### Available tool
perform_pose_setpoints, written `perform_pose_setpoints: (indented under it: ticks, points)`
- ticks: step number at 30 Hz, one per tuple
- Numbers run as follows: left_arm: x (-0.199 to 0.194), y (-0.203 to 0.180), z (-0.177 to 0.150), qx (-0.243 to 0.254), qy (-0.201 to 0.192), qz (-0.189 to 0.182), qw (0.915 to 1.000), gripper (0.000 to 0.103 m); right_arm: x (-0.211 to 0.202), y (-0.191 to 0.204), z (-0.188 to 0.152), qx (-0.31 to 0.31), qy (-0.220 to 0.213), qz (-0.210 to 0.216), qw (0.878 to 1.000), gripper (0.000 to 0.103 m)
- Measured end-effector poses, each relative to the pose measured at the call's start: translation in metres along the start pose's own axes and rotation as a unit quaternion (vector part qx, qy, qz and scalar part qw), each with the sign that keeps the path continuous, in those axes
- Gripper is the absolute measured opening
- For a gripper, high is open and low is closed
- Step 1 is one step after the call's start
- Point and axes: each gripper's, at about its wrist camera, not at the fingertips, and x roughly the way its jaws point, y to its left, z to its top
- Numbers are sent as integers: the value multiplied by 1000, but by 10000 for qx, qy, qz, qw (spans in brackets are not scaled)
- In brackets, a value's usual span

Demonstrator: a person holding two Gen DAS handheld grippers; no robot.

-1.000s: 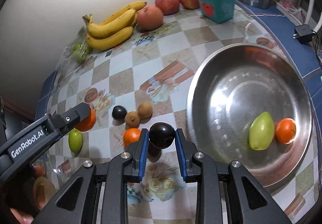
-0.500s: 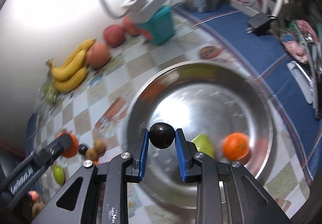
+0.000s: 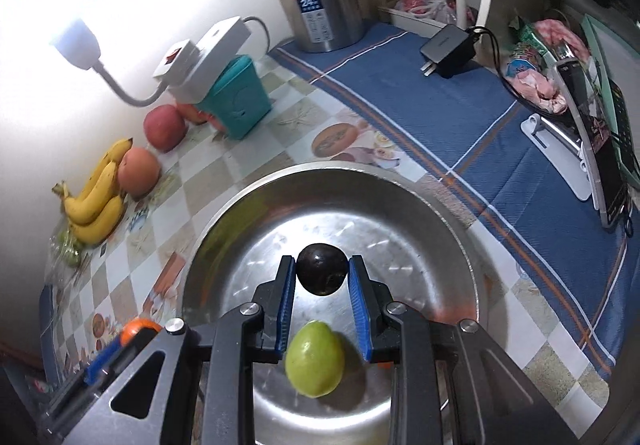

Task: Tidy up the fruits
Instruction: 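Carry the dark plum and the orange in both tools over the steel plate, then open both tools to drop the plum and orange into the steel plate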

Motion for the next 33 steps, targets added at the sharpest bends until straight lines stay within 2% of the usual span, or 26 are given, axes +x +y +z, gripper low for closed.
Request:
perform_pose_setpoints:
  ticks: [9, 33]
  points:
    - [19, -14, -9, 214, 182, 80, 9996, 37, 14, -9, -4, 25, 126, -127, 9998, 28]
    - [43, -22, -24, 270, 572, 171, 9979, 39, 26, -17, -9, 167, 407, -248, 9987, 29]
